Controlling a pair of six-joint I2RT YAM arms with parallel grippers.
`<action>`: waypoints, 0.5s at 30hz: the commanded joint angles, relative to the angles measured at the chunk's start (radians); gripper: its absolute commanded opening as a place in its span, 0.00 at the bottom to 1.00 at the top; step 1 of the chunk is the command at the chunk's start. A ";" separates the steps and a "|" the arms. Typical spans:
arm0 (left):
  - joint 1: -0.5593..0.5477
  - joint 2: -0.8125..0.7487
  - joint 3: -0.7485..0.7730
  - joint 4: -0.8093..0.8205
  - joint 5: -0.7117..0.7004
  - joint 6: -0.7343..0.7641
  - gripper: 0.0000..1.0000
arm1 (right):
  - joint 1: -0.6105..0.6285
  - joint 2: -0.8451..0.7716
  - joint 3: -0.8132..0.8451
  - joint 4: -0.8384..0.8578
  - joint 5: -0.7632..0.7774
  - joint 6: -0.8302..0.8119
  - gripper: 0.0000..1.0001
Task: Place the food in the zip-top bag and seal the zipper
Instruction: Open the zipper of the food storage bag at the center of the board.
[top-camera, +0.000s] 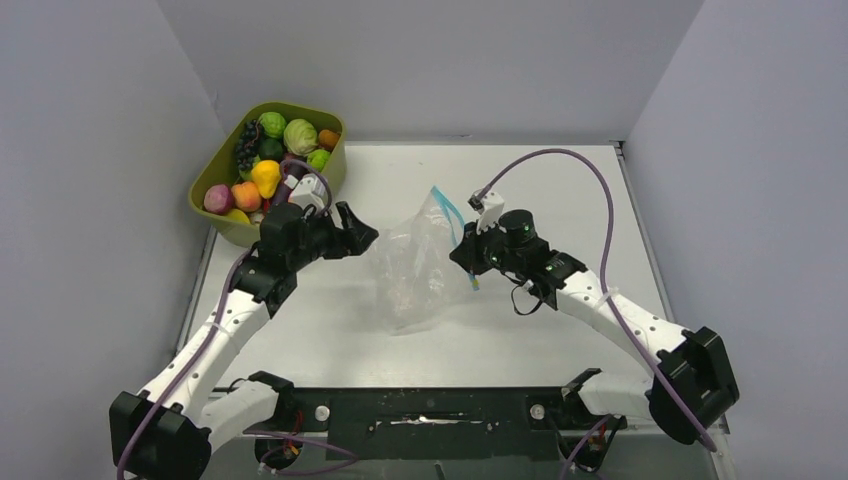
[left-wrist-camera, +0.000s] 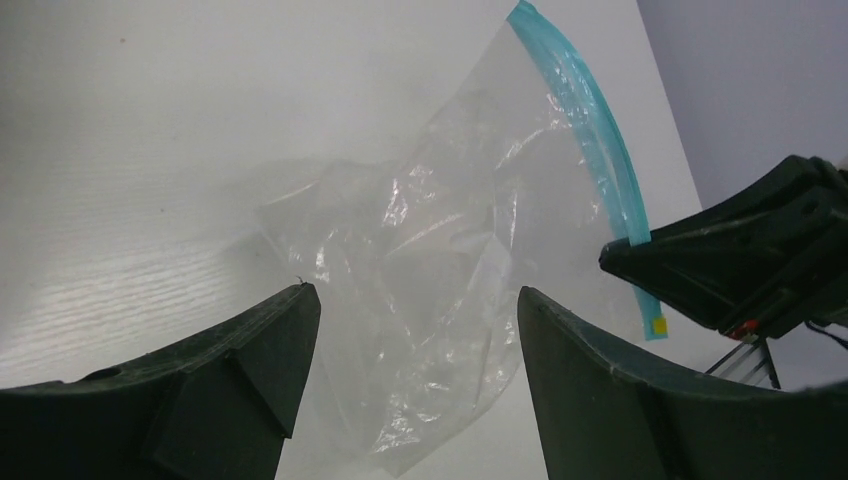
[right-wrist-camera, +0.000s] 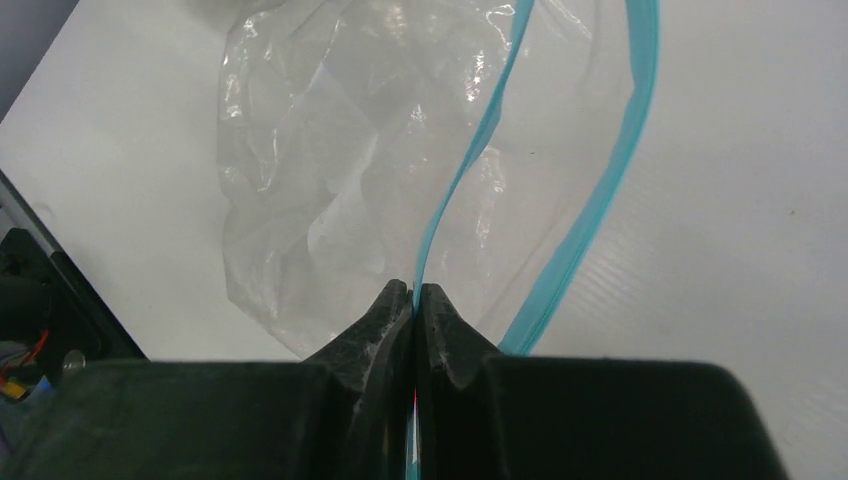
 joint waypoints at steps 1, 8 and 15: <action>-0.007 0.031 0.097 0.077 0.039 -0.055 0.72 | 0.097 -0.085 -0.002 0.102 0.229 -0.090 0.00; -0.020 0.101 0.129 0.197 0.170 -0.139 0.72 | 0.250 -0.111 0.026 0.084 0.428 -0.232 0.00; -0.042 0.127 0.121 0.348 0.192 -0.222 0.72 | 0.383 -0.059 0.099 0.062 0.576 -0.316 0.00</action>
